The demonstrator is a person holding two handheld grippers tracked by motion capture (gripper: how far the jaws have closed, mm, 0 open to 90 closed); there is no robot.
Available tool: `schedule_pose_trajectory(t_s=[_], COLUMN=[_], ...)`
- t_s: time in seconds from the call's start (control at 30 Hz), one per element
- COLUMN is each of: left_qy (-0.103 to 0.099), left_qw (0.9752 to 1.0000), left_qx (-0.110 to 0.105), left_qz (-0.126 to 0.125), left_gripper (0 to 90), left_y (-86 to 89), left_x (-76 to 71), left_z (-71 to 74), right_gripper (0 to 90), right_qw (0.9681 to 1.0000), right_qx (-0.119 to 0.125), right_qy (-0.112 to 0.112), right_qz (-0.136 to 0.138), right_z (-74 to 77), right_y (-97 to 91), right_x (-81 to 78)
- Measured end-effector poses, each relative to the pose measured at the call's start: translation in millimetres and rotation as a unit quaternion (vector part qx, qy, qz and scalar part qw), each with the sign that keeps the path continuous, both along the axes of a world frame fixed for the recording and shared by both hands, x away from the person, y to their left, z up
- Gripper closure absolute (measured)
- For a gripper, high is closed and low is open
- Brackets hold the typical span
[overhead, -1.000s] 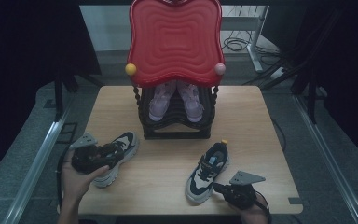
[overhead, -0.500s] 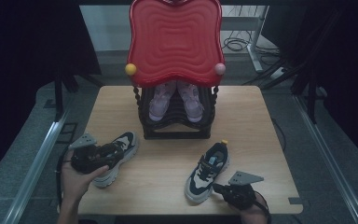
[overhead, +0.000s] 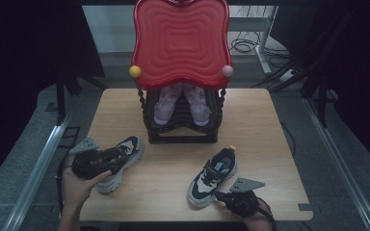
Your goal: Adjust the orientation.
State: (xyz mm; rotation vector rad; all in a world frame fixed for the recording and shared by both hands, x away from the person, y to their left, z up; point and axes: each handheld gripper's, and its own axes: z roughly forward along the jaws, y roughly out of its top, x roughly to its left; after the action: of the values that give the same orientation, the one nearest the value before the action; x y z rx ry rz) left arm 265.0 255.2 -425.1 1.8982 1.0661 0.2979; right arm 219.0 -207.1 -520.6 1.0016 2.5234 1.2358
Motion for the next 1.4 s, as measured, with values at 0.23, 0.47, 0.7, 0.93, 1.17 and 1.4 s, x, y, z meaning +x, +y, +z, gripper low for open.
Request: schedule_pose_trajectory(t_s=[0.23, 0.47, 0.7, 0.93, 1.17, 1.4], left_qy=[0.0, -0.001, 0.0, -0.002, 0.0, 0.0], left_qw=[1.0, 1.0, 1.0, 1.0, 1.0, 1.0], left_qx=[-0.002, -0.001, -0.001, 0.0, 0.0, 0.0], left_qz=[0.004, 0.003, 0.003, 0.002, 0.003, 0.005], left_gripper=[41.8, 41.7, 41.8, 41.7, 41.7, 41.7], left_y=[2.1, 2.2, 1.8, 1.9, 2.3, 3.3], left_x=[-0.5, -0.7, -0.5, -1.0, -0.6, -0.6], left_z=[0.6, 1.0, 0.5, 1.0, 0.4, 0.3], right_gripper=[89.7, 89.7, 89.8, 89.8, 89.7, 89.8], right_qw=[1.0, 0.9994, 0.9992, 0.9994, 0.9997, 0.9998], right_qx=[-0.001, -0.003, -0.003, -0.004, -0.004, 0.001], right_qy=[0.003, 0.006, 0.002, -0.005, -0.01, -0.015], right_qz=[0.007, 0.033, 0.039, 0.034, 0.024, 0.01], right_z=[-0.3, -3.7, -5.1, -6.8, -7.7, -9.8], right_y=[2.9, 20.8, 33.3, 46.2, 55.4, 66.7], right_x=[-1.4, -4.2, -5.1, -2.9, -0.3, 5.2])
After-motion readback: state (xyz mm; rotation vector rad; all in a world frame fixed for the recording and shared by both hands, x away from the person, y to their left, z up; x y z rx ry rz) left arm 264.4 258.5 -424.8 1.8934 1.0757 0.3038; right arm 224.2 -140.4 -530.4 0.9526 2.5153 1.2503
